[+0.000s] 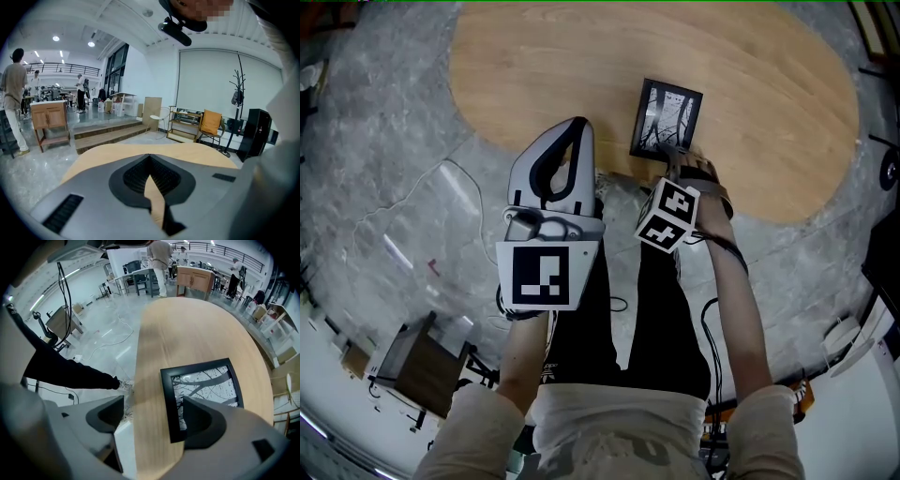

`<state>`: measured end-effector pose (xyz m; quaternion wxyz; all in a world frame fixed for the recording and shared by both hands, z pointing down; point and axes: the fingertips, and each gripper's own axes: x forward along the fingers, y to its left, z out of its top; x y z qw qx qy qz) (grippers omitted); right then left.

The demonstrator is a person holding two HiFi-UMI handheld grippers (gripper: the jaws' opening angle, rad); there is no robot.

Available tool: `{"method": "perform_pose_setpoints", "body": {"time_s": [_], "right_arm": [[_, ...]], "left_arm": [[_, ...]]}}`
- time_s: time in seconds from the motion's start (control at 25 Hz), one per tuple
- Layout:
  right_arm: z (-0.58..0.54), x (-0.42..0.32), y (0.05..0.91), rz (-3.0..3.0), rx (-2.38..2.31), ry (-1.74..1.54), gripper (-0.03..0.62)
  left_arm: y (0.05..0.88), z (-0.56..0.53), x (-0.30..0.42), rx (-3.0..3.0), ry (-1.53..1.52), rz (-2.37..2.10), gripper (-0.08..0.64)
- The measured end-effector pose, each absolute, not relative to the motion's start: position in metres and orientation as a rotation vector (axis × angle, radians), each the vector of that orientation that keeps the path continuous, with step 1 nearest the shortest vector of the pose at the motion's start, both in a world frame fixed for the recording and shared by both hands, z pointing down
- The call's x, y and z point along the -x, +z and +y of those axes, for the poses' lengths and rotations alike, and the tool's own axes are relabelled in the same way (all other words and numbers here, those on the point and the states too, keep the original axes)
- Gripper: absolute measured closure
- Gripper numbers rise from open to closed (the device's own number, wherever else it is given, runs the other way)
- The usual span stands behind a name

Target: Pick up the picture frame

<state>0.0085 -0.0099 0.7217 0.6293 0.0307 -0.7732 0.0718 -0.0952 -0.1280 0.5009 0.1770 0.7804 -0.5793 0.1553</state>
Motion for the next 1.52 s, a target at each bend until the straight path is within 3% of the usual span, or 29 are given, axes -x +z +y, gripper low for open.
{"method": "perform_pose_setpoints", "body": {"time_s": [0.64,1.04,1.16,1.32,1.52], "right_arm": [[0.015,-0.009,0.731,-1.737,-0.239,-0.015,0.212],[0.027,-0.008,0.730,-1.742,-0.339,0.042,0.219],[0.024,-0.010,0.730,-1.728,-0.371,0.032,0.239],[0.023,-0.013,0.729,-1.674,-0.447,-0.049,0.333],[0.022,-0.017,0.731,-1.648,-0.516,-0.146,0.367]], "left_arm": [[0.510,-0.123,0.090,-2.208,0.461,-1.626,0.551],[0.515,-0.122,0.092,-2.195,0.469,-1.632,0.551],[0.516,-0.127,0.090,-2.195,0.464,-1.632,0.551],[0.516,-0.126,0.089,-2.201,0.466,-1.623,0.551],[0.517,-0.126,0.090,-2.201,0.476,-1.622,0.551]]}}
